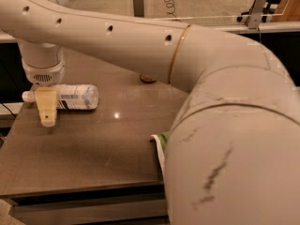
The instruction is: Place blue plastic bottle upright
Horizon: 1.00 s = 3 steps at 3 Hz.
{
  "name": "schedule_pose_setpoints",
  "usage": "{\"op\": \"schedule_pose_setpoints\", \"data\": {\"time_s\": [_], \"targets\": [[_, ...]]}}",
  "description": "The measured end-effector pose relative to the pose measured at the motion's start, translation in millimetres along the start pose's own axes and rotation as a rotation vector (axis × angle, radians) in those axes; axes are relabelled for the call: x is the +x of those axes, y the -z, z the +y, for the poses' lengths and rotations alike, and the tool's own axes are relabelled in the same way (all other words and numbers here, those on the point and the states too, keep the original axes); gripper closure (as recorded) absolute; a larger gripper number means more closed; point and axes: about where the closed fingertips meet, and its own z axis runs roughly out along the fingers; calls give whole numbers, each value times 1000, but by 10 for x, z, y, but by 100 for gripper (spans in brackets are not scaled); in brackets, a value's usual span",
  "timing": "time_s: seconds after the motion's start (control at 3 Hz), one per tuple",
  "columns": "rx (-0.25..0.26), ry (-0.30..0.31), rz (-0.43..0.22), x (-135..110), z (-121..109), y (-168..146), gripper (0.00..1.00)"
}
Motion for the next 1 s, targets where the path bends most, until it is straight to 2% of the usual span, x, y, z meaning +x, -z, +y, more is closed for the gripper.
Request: {"op": "schedule_pose_setpoints", "data": {"time_s": [0.33, 0.67, 1.0], "targets": [[-25, -16, 38, -41, -13, -70, 18], [-40, -25, 66, -64, -51, -76, 42], [-36, -41, 86, 30, -111, 15, 64]]}}
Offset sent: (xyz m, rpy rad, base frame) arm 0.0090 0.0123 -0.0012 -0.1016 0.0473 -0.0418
